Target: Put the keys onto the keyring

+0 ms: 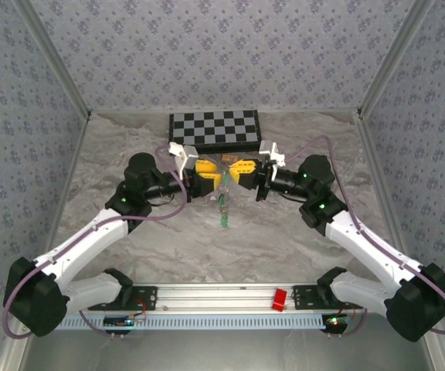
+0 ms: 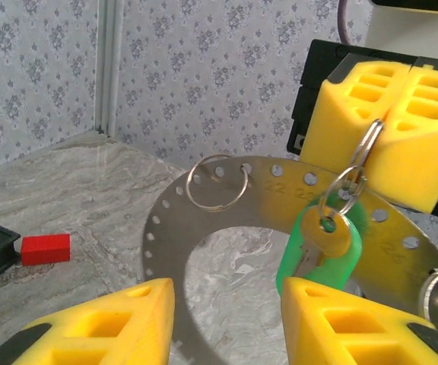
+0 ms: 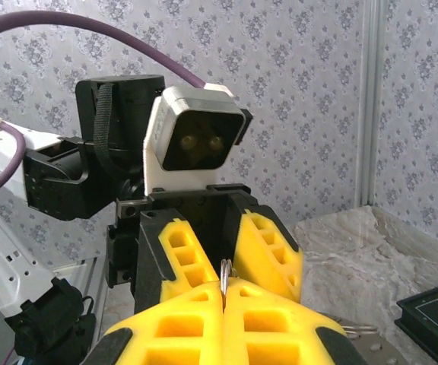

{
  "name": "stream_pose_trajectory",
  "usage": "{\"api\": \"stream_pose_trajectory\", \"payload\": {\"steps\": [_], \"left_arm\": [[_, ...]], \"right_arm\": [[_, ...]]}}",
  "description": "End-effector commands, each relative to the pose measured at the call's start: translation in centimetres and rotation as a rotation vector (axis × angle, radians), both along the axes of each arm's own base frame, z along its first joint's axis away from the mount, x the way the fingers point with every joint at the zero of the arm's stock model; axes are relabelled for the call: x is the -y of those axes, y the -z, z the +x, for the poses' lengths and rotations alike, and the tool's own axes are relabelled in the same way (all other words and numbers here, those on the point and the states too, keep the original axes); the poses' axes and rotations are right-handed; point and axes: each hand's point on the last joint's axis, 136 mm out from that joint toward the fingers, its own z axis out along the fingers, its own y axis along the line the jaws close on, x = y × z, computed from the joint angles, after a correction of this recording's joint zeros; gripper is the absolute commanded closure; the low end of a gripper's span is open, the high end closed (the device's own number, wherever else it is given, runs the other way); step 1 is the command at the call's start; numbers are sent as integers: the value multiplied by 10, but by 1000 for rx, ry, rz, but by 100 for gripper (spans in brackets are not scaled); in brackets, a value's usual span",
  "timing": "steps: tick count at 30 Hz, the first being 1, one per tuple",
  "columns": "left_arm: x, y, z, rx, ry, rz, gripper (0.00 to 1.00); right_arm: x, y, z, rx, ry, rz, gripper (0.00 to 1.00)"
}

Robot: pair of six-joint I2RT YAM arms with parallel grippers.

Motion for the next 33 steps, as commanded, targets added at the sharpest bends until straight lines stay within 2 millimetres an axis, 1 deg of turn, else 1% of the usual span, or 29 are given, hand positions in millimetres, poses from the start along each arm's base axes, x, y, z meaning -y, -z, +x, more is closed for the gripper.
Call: {"api": "stream_pose_trajectory", "payload": {"steps": [1, 9, 12, 17, 21, 24, 25, 28, 32, 33], "left_arm": [[1, -33, -4, 64, 31, -67, 59], [-1, -48, -6, 84, 30, -98, 62], [2, -51, -11, 83, 68, -106, 64], [2, -58, -13, 86, 82, -122, 64], [2, -57, -14, 84, 84, -121, 64], [5, -52, -12, 69, 89, -110, 64], [6, -50, -11, 64, 92, -106, 65], [11, -46, -9, 50, 100, -95, 74], [15, -42, -10, 52, 111, -81, 76], [16, -40, -11, 52, 117, -76, 79]], "right_arm": [[0, -10, -4, 29, -27, 38, 100], [-2, -5, -2, 16, -36, 25, 100], [-3, -4, -2, 12, -38, 22, 100], [-4, -3, 0, 9, -38, 20, 100], [-5, -3, -1, 8, -41, 19, 100], [-5, -4, -2, 8, -44, 20, 100], [-5, -4, -2, 7, -46, 20, 100], [-5, -6, -3, 6, -50, 23, 100], [-6, -6, -4, 5, -52, 23, 100], [-5, -6, -5, 9, -52, 24, 100]]}}
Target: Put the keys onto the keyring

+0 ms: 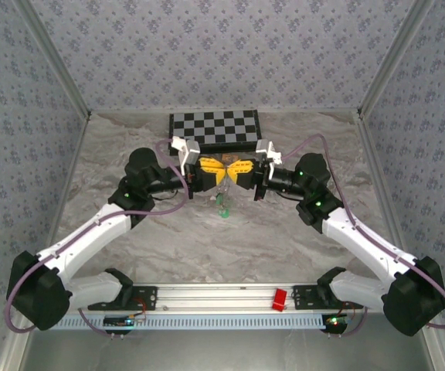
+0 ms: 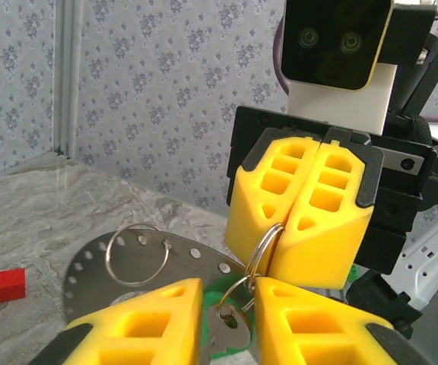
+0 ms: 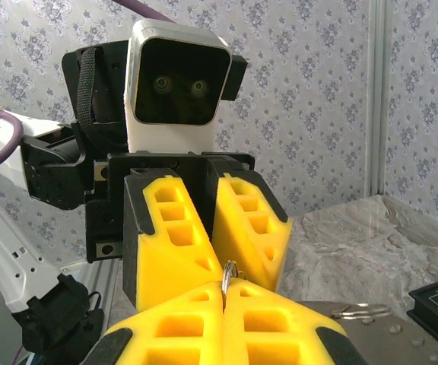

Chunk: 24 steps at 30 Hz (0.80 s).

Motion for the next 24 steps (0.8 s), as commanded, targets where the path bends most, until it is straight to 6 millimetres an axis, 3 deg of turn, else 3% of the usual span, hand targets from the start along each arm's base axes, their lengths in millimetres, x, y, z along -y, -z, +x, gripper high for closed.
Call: {"api": "stream_pose_trajectory", "payload": {"steps": [1, 3, 6, 24], "left_arm": [[4, -15, -4, 53, 23, -12, 83], [4, -14, -6, 54, 32, -5, 95], [6, -11, -10, 55, 51, 3, 100], [21, 14, -20, 25, 124, 68, 96]], "right_arm": [[1, -16, -9, 41, -28, 35, 100], [1, -16, -8, 44, -23, 36, 100], [2, -18, -7, 48, -17, 42, 100], [4, -27, -7, 52, -18, 77, 100]]}}
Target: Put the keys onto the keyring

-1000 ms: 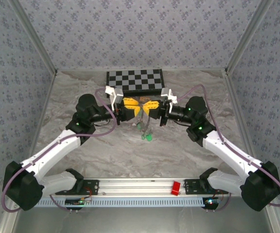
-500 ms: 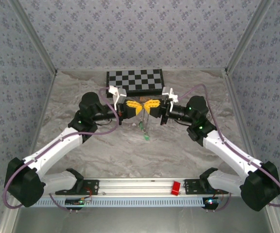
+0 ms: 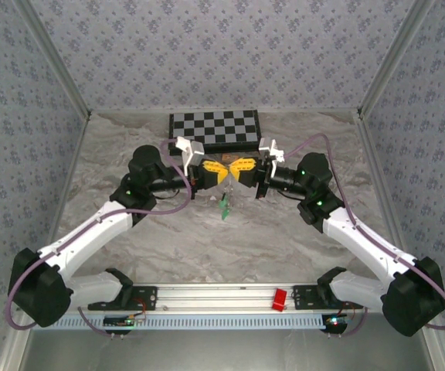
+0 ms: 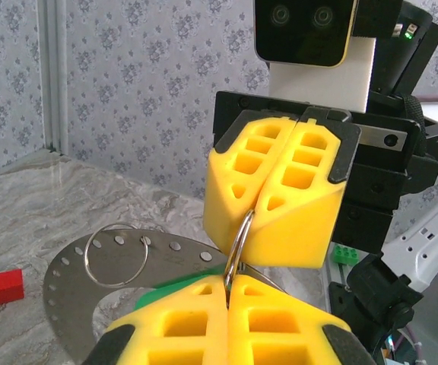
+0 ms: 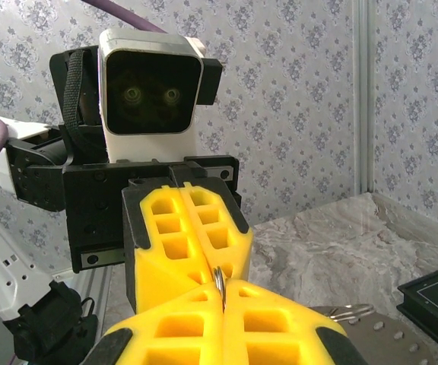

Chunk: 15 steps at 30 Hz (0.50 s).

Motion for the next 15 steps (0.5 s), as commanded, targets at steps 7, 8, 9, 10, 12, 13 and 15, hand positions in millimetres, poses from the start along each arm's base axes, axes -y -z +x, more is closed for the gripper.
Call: {"api": "stream_pose_trajectory", "payload": {"steps": [7, 8, 9, 10, 12, 13, 15], "left_arm": [[15, 13, -16, -19, 95, 36, 73], [15, 14, -15, -20, 94, 38, 73], [15, 14, -15, -19, 95, 37, 73], [15, 14, -15, -18, 93, 38, 73], [15, 13, -15, -16, 90, 37, 74], [14, 12, -15, -14, 85, 36, 74], [11, 8, -16, 0, 72, 32, 74]], "right_arm": [[-2, -26, -14, 68, -45, 64, 100], [-2, -26, -14, 69, -47, 64, 100], [-2, -26, -14, 69, -46, 64, 100], [-2, -26, -14, 68, -47, 63, 100], [-1, -24, -13, 68, -44, 61, 100], [-1, -24, -14, 66, -45, 61, 100], [-1, -23, -13, 64, -42, 59, 100]]}}
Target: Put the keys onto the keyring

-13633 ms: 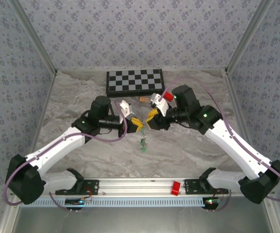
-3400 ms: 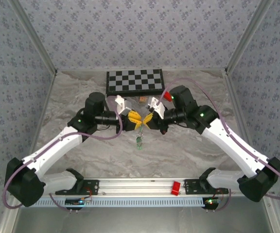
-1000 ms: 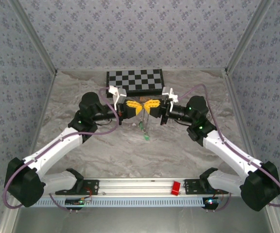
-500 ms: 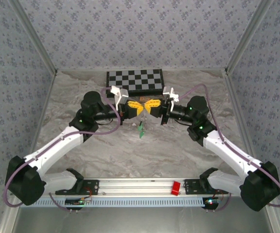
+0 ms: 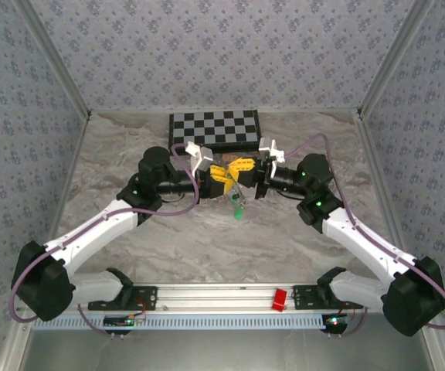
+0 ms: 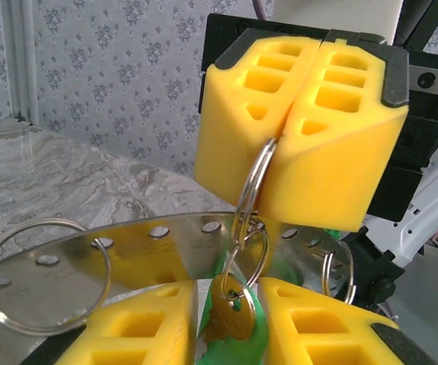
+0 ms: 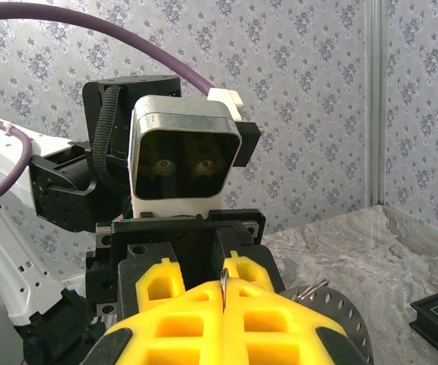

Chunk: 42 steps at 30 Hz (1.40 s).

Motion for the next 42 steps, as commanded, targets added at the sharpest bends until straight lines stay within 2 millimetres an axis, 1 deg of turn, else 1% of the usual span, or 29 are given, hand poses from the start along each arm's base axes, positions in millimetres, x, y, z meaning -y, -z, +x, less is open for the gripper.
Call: {"api": "stream_pose_trajectory", "payload": {"steps": [1, 5, 11, 14, 18, 20, 29, 37, 39, 42], "left_arm": [[-4, -15, -6, 52, 5, -21, 74], [-14, -27, -7, 83, -29, -39, 74], [-29, -37, 0, 103, -108, -69, 73], [-32, -45, 2, 101, -121, -106, 73], [-29, -54, 2, 97, -102, -142, 74], [-26, -55, 4, 88, -91, -144, 76], [-18, -50, 5, 67, -41, -146, 78], [-17, -57, -1, 89, -8, -170, 80], [-17, -58, -3, 93, 1, -171, 83], [-15, -58, -6, 93, 19, -170, 83]], "right_arm": [[1, -15, -8, 46, -20, 36, 100], [3, -13, -6, 42, -10, 35, 100], [3, -12, -4, 37, -8, 43, 100], [2, -12, -4, 32, -17, 47, 100], [0, -13, -5, 30, -31, 51, 100], [-1, -14, -7, 31, -39, 53, 100], [-1, -15, -9, 33, -54, 53, 100], [-5, -13, -12, 6, -100, 58, 100], [-6, -14, -13, 1, -114, 64, 100], [-8, -15, -16, -6, -141, 65, 100]]}}
